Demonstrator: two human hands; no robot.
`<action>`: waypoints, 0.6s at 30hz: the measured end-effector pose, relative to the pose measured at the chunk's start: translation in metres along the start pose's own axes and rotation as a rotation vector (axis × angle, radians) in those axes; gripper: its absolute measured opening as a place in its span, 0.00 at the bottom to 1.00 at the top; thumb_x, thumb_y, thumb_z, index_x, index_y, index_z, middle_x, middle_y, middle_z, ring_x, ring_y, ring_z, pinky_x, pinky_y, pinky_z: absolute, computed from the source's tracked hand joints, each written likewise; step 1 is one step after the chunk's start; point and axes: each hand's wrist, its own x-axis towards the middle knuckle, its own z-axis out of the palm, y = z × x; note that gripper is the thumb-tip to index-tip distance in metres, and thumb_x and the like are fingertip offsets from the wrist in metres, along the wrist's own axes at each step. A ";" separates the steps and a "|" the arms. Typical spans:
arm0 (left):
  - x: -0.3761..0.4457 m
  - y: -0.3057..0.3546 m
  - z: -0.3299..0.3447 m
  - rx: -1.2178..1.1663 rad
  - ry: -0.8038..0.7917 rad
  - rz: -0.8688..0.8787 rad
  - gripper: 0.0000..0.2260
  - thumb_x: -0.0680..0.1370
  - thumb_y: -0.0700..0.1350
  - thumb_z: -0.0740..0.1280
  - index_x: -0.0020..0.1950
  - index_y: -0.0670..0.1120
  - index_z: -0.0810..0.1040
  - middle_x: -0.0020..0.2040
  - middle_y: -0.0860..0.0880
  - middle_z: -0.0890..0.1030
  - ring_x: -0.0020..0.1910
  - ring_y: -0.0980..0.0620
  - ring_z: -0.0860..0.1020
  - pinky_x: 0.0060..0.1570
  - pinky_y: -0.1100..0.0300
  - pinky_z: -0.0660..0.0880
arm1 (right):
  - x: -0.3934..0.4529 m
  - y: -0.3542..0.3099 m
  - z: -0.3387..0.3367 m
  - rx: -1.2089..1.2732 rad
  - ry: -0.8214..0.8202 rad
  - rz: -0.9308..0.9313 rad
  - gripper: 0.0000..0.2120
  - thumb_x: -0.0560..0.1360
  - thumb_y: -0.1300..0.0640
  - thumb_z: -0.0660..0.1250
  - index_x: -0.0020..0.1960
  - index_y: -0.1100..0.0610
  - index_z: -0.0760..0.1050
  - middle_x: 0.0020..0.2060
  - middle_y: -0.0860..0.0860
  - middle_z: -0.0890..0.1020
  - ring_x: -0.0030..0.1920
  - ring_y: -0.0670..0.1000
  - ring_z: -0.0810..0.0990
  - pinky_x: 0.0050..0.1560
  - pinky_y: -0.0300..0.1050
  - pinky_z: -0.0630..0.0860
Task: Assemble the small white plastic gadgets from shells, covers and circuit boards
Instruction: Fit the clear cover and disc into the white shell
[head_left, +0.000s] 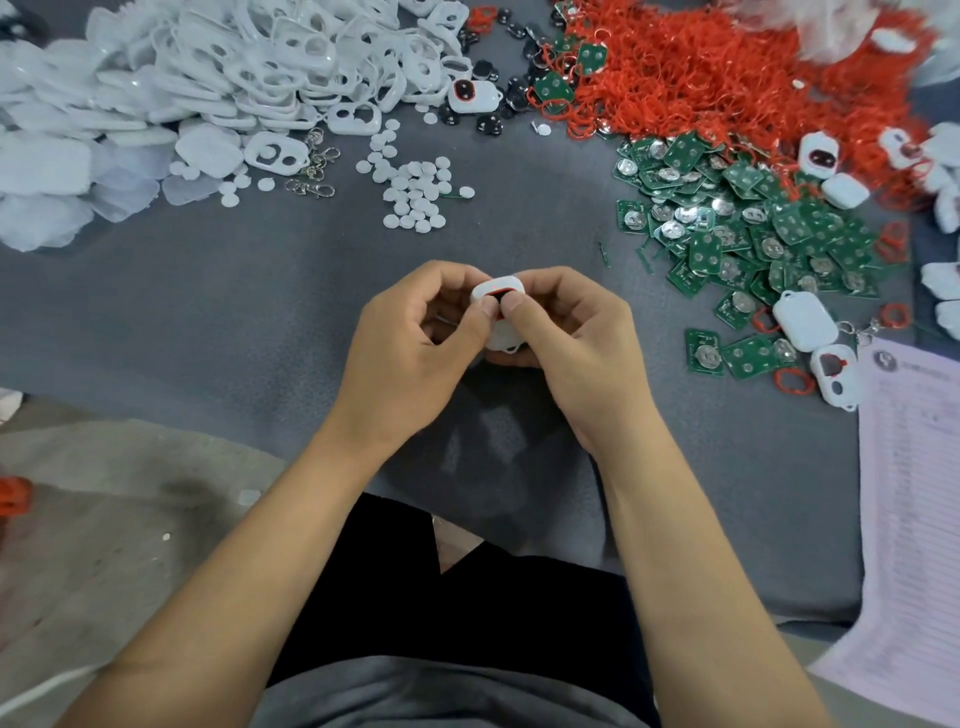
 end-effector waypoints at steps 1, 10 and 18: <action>0.000 -0.001 0.000 0.001 0.000 -0.005 0.05 0.83 0.42 0.70 0.57 0.44 0.83 0.46 0.52 0.86 0.39 0.55 0.84 0.39 0.66 0.77 | 0.000 0.000 0.002 -0.024 0.011 -0.006 0.04 0.81 0.65 0.69 0.52 0.62 0.82 0.38 0.52 0.86 0.40 0.47 0.85 0.43 0.45 0.84; 0.001 0.006 0.000 -0.015 0.073 0.005 0.09 0.84 0.47 0.69 0.61 0.46 0.83 0.51 0.56 0.86 0.49 0.59 0.85 0.48 0.68 0.78 | -0.001 -0.001 0.002 0.042 -0.017 -0.026 0.10 0.82 0.63 0.68 0.62 0.58 0.80 0.51 0.55 0.87 0.50 0.53 0.87 0.44 0.46 0.84; 0.001 0.005 -0.003 -0.014 0.044 0.015 0.09 0.84 0.45 0.68 0.63 0.45 0.82 0.53 0.55 0.86 0.51 0.58 0.85 0.50 0.67 0.78 | 0.000 0.004 0.000 -0.072 -0.007 -0.057 0.08 0.82 0.65 0.68 0.60 0.63 0.80 0.41 0.49 0.85 0.38 0.45 0.83 0.37 0.43 0.82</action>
